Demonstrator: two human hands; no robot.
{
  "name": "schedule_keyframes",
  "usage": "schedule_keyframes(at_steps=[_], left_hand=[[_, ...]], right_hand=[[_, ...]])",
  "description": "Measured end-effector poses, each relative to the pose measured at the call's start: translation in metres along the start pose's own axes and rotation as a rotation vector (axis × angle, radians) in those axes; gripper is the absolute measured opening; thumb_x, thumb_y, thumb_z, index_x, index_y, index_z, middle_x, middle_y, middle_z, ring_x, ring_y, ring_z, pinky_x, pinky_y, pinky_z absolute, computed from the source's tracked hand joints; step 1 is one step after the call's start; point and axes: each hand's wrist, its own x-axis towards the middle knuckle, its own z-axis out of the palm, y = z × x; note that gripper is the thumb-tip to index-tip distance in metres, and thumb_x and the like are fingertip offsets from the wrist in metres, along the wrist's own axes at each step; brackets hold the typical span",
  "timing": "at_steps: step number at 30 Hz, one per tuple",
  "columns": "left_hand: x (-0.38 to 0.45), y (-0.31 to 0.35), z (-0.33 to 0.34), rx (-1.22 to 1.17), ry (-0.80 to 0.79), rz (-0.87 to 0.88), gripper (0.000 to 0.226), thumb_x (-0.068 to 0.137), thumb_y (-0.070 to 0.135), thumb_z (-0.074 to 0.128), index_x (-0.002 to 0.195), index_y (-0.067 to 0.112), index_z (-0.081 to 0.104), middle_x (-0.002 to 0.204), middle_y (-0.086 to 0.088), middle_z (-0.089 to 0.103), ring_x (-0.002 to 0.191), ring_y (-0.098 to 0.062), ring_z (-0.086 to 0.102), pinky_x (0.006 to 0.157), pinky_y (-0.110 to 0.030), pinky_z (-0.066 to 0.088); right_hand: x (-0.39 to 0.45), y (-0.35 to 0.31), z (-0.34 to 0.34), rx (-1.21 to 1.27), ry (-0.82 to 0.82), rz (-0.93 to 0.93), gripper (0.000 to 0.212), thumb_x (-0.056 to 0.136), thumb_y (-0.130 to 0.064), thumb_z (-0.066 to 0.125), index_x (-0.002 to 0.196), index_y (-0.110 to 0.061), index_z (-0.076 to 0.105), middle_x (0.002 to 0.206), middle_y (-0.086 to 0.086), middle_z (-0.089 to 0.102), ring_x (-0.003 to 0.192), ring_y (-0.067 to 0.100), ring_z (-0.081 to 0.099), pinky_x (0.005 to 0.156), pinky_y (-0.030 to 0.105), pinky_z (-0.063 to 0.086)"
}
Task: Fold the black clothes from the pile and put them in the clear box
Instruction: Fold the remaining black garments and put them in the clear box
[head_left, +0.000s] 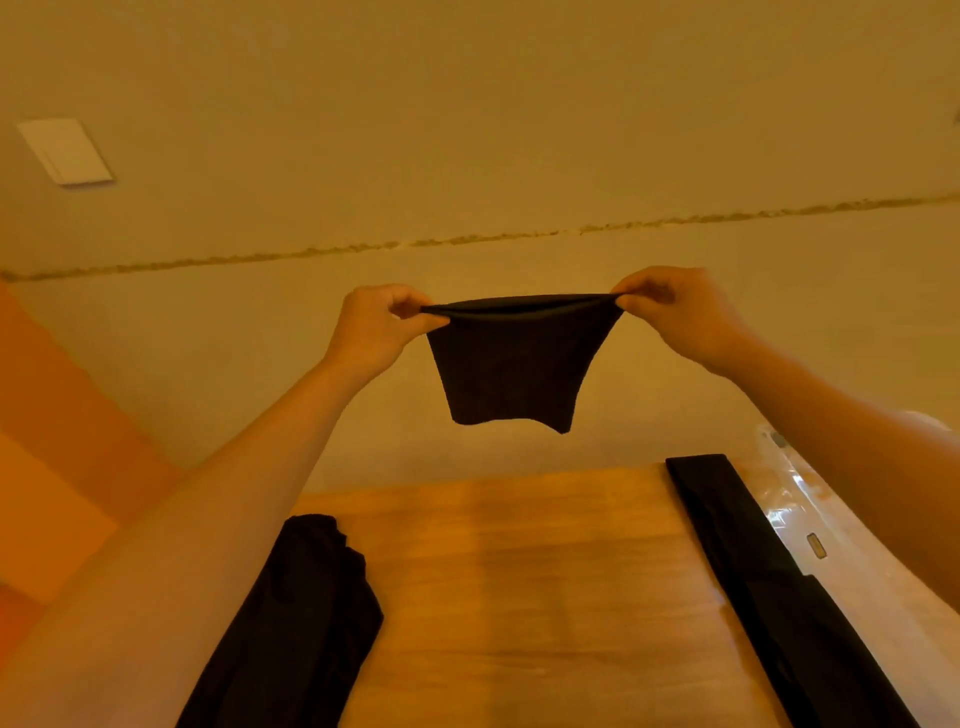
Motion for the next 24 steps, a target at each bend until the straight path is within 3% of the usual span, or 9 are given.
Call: schedule_keyframes(at_steps=[3, 7, 9, 11, 14, 15, 17, 20, 24], left_hand=[[-0.044, -0.032, 0.009, 0.137, -0.093, 0.199, 0.012, 0.076, 0.020, 0.077, 0.087, 0.021, 0.071, 0.077, 0.016, 0.059, 0.075, 0.007, 0.053, 0.071, -0.007, 0.036], [-0.128, -0.092, 0.043, 0.342, -0.261, 0.380, 0.014, 0.077, 0.031, 0.068, 0.083, 0.019, 0.071, 0.092, 0.008, 0.069, 0.095, -0.004, 0.054, 0.086, -0.026, 0.031], [-0.179, -0.117, 0.066, 0.411, -0.392, 0.355, 0.014, 0.071, 0.023, 0.078, 0.082, 0.023, 0.070, 0.102, 0.008, 0.070, 0.105, -0.006, 0.058, 0.093, -0.026, 0.027], [-0.231, -0.134, 0.089, 0.463, -0.549, 0.302, 0.028, 0.061, 0.023, 0.088, 0.081, 0.029, 0.069, 0.106, 0.013, 0.070, 0.108, -0.005, 0.062, 0.097, -0.027, 0.027], [-0.292, -0.150, 0.117, 0.531, -0.666, 0.266, 0.035, 0.049, 0.029, 0.093, 0.073, 0.033, 0.068, 0.104, 0.015, 0.070, 0.107, -0.003, 0.062, 0.095, -0.026, 0.030], [-0.309, -0.155, 0.124, 0.511, -0.668, 0.260, 0.037, 0.047, 0.028, 0.094, 0.072, 0.031, 0.067, 0.104, 0.014, 0.070, 0.109, -0.004, 0.061, 0.096, -0.027, 0.030], [-0.337, -0.160, 0.130, 0.471, -0.657, 0.223, 0.037, 0.048, 0.024, 0.093, 0.074, 0.028, 0.068, 0.108, 0.009, 0.070, 0.113, -0.007, 0.055, 0.098, -0.029, 0.031], [-0.365, -0.159, 0.126, 0.455, -0.534, 0.236, 0.008, 0.075, 0.025, 0.069, 0.083, 0.025, 0.070, 0.112, 0.006, 0.068, 0.111, -0.010, 0.058, 0.100, -0.027, 0.029], [-0.389, -0.151, 0.121, 0.466, -0.461, 0.174, 0.036, 0.097, 0.044, 0.041, 0.092, 0.025, 0.072, 0.117, 0.008, 0.065, 0.114, -0.009, 0.055, 0.098, -0.035, 0.030]], right_hand=[[-0.044, 0.028, 0.014, -0.049, -0.126, -0.081, 0.014, 0.092, -0.012, 0.060, 0.099, -0.022, 0.068, 0.094, -0.015, 0.065, 0.082, -0.018, 0.057, 0.073, -0.001, 0.040], [-0.125, 0.098, 0.051, -0.128, -0.272, -0.132, 0.020, 0.088, -0.012, 0.065, 0.102, -0.026, 0.067, 0.100, -0.021, 0.063, 0.100, -0.009, 0.059, 0.089, 0.009, 0.045], [-0.170, 0.139, 0.075, -0.195, -0.363, -0.099, 0.020, 0.087, -0.023, 0.062, 0.104, -0.033, 0.064, 0.103, -0.020, 0.064, 0.103, -0.005, 0.059, 0.091, 0.016, 0.049], [-0.215, 0.171, 0.092, -0.290, -0.467, -0.081, 0.021, 0.090, -0.025, 0.060, 0.109, -0.034, 0.064, 0.109, -0.018, 0.063, 0.101, -0.008, 0.058, 0.092, 0.018, 0.049], [-0.270, 0.196, 0.111, -0.367, -0.565, -0.107, 0.021, 0.091, -0.020, 0.061, 0.110, -0.026, 0.069, 0.108, -0.019, 0.061, 0.101, -0.008, 0.053, 0.088, 0.004, 0.041], [-0.284, 0.200, 0.115, -0.364, -0.551, -0.141, 0.020, 0.089, -0.023, 0.060, 0.105, -0.024, 0.072, 0.103, -0.016, 0.065, 0.098, -0.005, 0.057, 0.085, 0.002, 0.041], [-0.305, 0.206, 0.120, -0.363, -0.504, -0.183, 0.027, 0.087, -0.029, 0.050, 0.098, -0.023, 0.074, 0.099, -0.011, 0.070, 0.095, 0.000, 0.061, 0.081, 0.014, 0.051], [-0.328, 0.212, 0.116, -0.422, -0.492, -0.217, 0.031, 0.088, -0.032, 0.046, 0.098, -0.025, 0.074, 0.107, -0.009, 0.070, 0.095, 0.007, 0.064, 0.078, 0.027, 0.055], [-0.345, 0.210, 0.109, -0.473, -0.509, -0.270, 0.036, 0.096, -0.037, 0.040, 0.101, -0.023, 0.072, 0.113, -0.006, 0.067, 0.098, 0.011, 0.063, 0.087, 0.024, 0.041]])
